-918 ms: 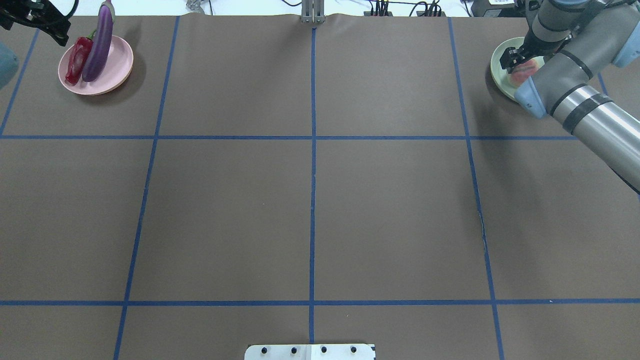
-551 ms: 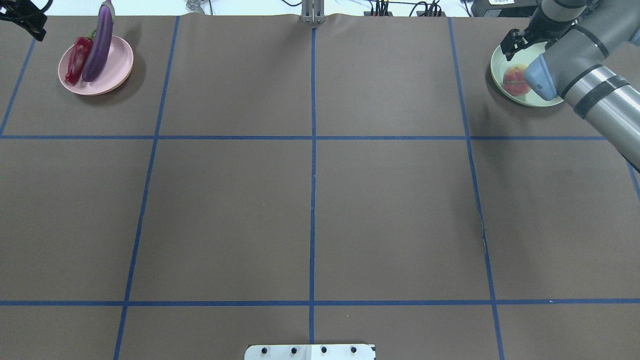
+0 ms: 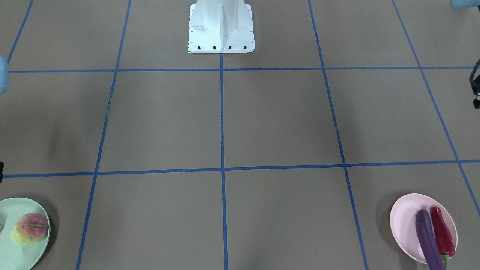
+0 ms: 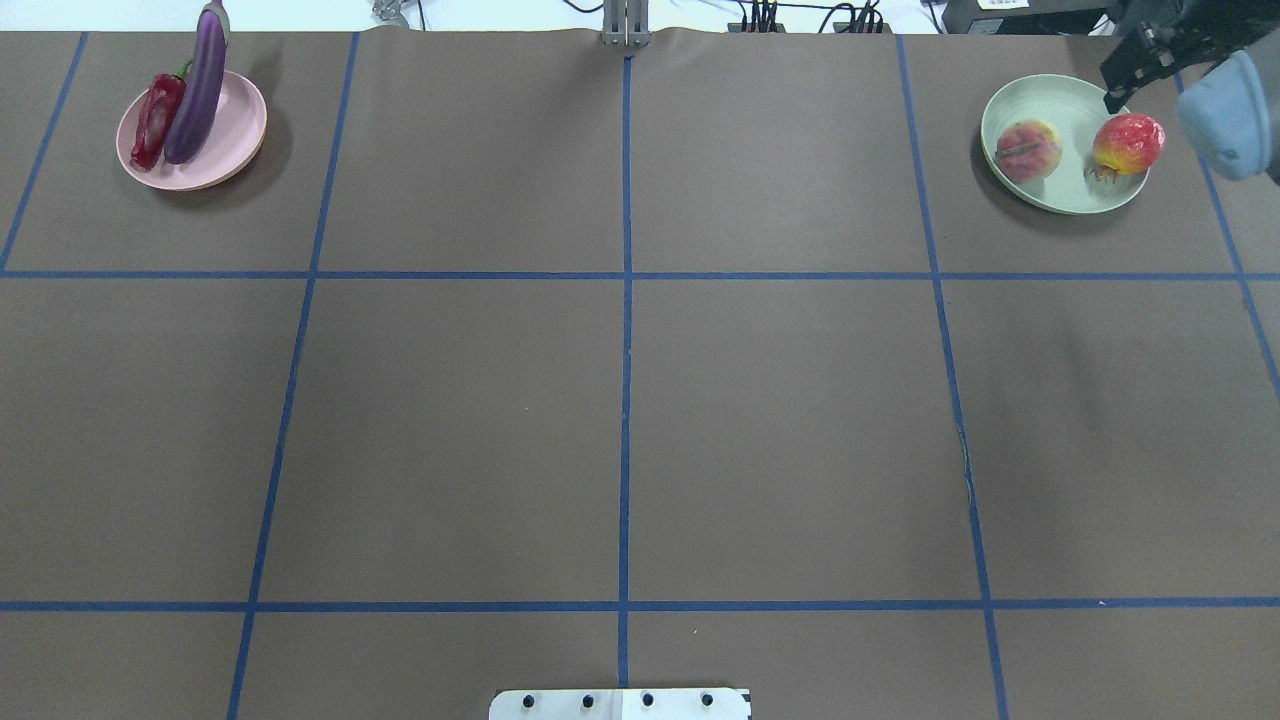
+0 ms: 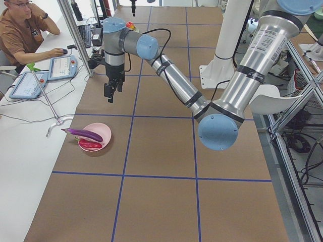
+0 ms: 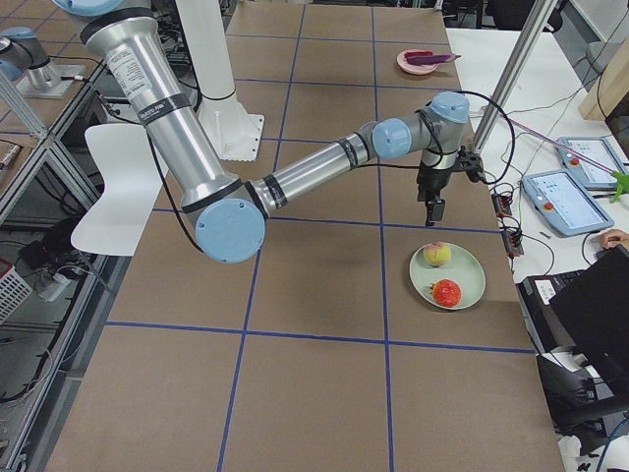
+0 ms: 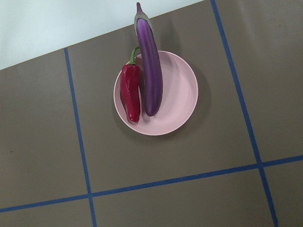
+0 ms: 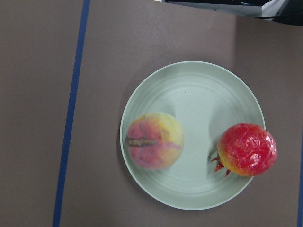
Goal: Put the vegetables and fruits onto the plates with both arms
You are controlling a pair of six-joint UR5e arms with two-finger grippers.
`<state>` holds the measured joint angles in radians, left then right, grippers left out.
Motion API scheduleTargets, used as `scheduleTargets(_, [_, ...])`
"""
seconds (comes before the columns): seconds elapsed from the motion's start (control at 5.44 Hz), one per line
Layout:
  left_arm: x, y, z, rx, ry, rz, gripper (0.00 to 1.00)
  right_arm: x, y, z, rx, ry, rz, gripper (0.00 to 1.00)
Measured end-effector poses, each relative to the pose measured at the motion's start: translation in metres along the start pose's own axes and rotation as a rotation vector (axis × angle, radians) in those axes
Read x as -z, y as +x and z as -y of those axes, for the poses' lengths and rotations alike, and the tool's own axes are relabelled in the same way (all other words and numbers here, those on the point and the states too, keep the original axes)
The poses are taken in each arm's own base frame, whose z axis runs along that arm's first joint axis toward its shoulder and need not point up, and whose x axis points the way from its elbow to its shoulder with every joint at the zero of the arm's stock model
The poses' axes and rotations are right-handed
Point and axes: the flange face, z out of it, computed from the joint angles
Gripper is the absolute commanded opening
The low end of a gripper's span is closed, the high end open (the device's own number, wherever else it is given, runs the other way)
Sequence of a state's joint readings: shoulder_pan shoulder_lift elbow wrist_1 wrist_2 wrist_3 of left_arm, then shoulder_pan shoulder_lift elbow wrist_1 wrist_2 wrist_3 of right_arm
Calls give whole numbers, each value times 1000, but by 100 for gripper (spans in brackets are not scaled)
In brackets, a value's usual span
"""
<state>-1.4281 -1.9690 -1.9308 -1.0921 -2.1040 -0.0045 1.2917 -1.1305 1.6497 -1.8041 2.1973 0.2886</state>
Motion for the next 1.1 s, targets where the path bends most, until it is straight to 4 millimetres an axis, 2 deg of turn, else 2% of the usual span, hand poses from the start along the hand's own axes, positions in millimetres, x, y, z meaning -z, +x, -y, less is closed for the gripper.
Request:
scheduleTargets(0.18, [-9, -38, -29, -25, -21, -28, 100, 12, 30, -37, -9, -14, 47, 100])
scheduleTargets(0.55, [-33, -107, -98, 8, -55, -113, 100, 22, 126, -96, -24, -15, 149, 100])
scheduleTargets(0.73, [-46, -127, -124, 52, -74, -141, 100, 24, 162, -121, -56, -4, 174, 100])
scheduleTargets(0.92, [-65, -142, -149, 96, -98, -168, 100, 16, 192, -148, -103, -9, 184, 100])
scheduleTargets(1.1, [-90, -154, -173, 124, -128, -179, 100, -4, 215, -166, -140, -31, 181, 100])
